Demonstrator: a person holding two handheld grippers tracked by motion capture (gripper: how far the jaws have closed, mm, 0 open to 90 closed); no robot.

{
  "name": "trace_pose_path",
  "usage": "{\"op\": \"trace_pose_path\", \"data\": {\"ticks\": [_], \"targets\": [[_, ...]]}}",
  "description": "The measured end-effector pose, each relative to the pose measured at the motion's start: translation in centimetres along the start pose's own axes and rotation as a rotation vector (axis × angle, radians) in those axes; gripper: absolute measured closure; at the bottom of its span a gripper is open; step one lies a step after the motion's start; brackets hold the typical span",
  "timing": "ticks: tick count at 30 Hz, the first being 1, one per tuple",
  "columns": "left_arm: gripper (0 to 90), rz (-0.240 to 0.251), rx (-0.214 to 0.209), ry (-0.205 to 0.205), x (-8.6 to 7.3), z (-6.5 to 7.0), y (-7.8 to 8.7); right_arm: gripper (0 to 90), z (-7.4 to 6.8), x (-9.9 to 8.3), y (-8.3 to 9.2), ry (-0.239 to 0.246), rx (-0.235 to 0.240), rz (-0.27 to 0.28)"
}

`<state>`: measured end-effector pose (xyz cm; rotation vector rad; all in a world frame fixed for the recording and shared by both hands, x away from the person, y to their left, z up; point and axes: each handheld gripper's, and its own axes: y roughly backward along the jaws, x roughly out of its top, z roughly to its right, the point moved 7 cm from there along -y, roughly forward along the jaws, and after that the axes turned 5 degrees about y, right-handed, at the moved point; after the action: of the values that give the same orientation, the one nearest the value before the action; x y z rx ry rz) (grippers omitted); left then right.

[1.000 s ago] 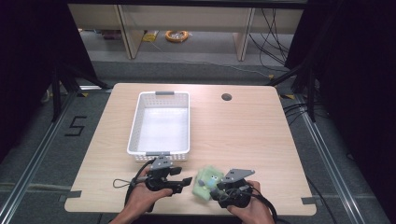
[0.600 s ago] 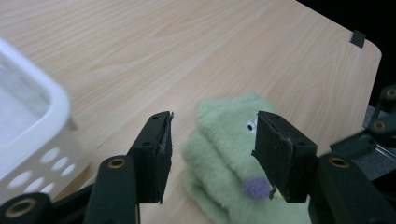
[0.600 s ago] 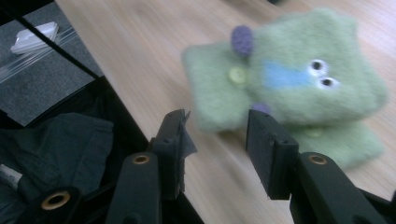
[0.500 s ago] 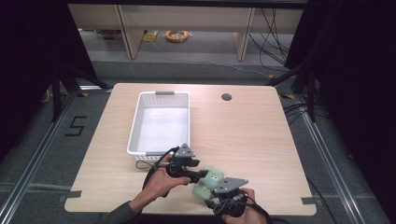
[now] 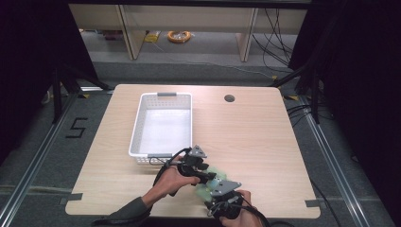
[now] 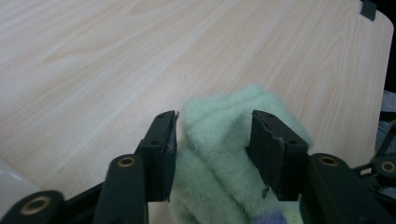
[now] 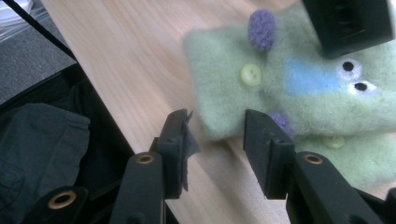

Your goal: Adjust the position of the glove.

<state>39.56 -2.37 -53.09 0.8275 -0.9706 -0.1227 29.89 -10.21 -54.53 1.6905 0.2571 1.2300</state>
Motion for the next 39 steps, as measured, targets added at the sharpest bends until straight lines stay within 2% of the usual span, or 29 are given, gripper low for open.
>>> {"op": "trace_pose_path", "data": {"ticks": [1,3,6,7,8,9,10,11,12,15,17,18,19,20,21,22,23,24,25,26,27,28,29,30,31,33,34,36,39], "targets": [[60.7,0.001,-0.004,-0.003,-0.3,-0.1,-0.1,61.6,0.1,0.1,-0.3,0.000,-0.010,0.013],[66.6,0.003,-0.002,-0.001,-0.3,-0.2,-0.1,62.5,0.1,0.0,-0.3,0.008,-0.009,0.001],[72.4,0.012,0.010,0.001,-0.6,-0.2,-0.2,70.1,0.1,0.1,-0.6,-0.001,-0.013,0.005],[75.7,0.024,0.020,0.004,-0.6,-0.2,-0.3,77.5,0.3,-0.1,-0.8,0.039,-0.030,-0.008],[76.9,0.018,0.028,-0.012,-0.7,-0.2,-0.1,81.9,0.2,-0.2,-0.8,0.044,-0.021,-0.016],[78.0,0.039,0.026,-0.009,-0.6,0.0,-0.2,85.0,0.2,-0.1,-0.9,0.058,-0.028,-0.005],[78.7,0.032,0.034,-0.036,-0.6,0.1,0.1,86.9,0.2,-0.1,-0.8,0.082,-0.019,-0.014],[79.2,0.032,0.034,-0.036,-0.6,0.1,0.1,86.9,0.2,-0.1,-0.8,0.082,-0.019,-0.014],[79.6,0.055,0.036,-0.034,-0.3,0.6,0.5,88.5,0.2,-0.1,-0.8,0.068,-0.005,0.001],[80.1,0.073,0.034,-0.028,0.0,0.8,1.1,89.4,0.6,0.0,-0.2,0.092,-0.011,0.025],[80.3,0.086,0.031,-0.040,0.3,0.8,1.8,89.7,0.7,-0.1,0.4,0.085,-0.002,0.027],[80.3,0.107,0.025,-0.021,0.5,0.9,2.3,89.7,0.7,-0.1,0.4,0.085,-0.002,0.027],[80.4,0.121,0.024,-0.015,0.7,1.0,2.8,89.8,1.0,0.1,1.4,0.085,-0.005,0.048],[80.4,0.153,0.017,-0.009,1.0,1.2,3.7,89.9,1.4,0.3,1.8,0.119,-0.014,0.067],[80.5,0.162,0.016,-0.007,1.1,1.3,4.1,89.9,1.7,0.5,2.4,0.125,-0.019,0.074],[80.5,0.162,0.016,-0.007,1.1,1.3,4.1,89.9,1.7,0.5,2.4,0.125,-0.019,0.074],[80.5,0.195,0.020,-0.011,1.4,1.5,5.1,89.9,2.1,0.7,3.5,0.124,-0.036,0.066],[80.5,0.195,0.020,-0.011,1.4,1.5,5.1,89.9,2.1,0.7,3.5,0.124,-0.036,0.066],[80.5,0.213,0.017,-0.005,1.5,1.7,5.7,90.0,2.6,1.1,4.6,0.114,-0.033,0.064],[80.5,0.228,0.025,0.002,1.5,1.7,5.9,90.0,2.9,1.3,4.8,0.120,-0.037,0.064],[80.5,0.228,0.025,0.002,1.5,1.7,5.9,90.0,2.9,1.3,4.8,0.120,-0.037,0.064],[80.5,0.238,0.014,0.015,1.4,1.7,6.0,90.0,3.9,1.7,5.2,0.143,-0.033,0.044],[80.5,0.246,0.004,0.047,1.1,1.7,6.1,90.0,4.4,1.9,5.2,0.143,-0.041,0.043],[80.5,0.246,0.004,0.047,1.1,1.7,6.1,90.0,4.4,1.9,5.2,0.143,-0.041,0.043],[80.5,0.247,-0.003,0.059,0.8,1.6,5.8,90.0,5.2,1.9,5.1,0.145,-0.032,0.019],[80.4,0.251,0.004,0.067,0.6,1.6,5.7,90.0,5.6,2.0,4.9,0.131,-0.036,0.025],[80.5,0.248,-0.002,0.088,0.3,1.6,5.3,90.0,6.2,1.9,4.7,0.136,-0.028,0.003],[80.5,0.243,-0.015,0.057,0.0,1.6,5.1,90.0,6.6,1.7,4.5,0.131,-0.023,-0.023],[80.4,0.261,-0.012,0.068,-0.2,1.7,4.7,90.0,7.2,1.4,4.1,0.137,-0.032,-0.040]]}}
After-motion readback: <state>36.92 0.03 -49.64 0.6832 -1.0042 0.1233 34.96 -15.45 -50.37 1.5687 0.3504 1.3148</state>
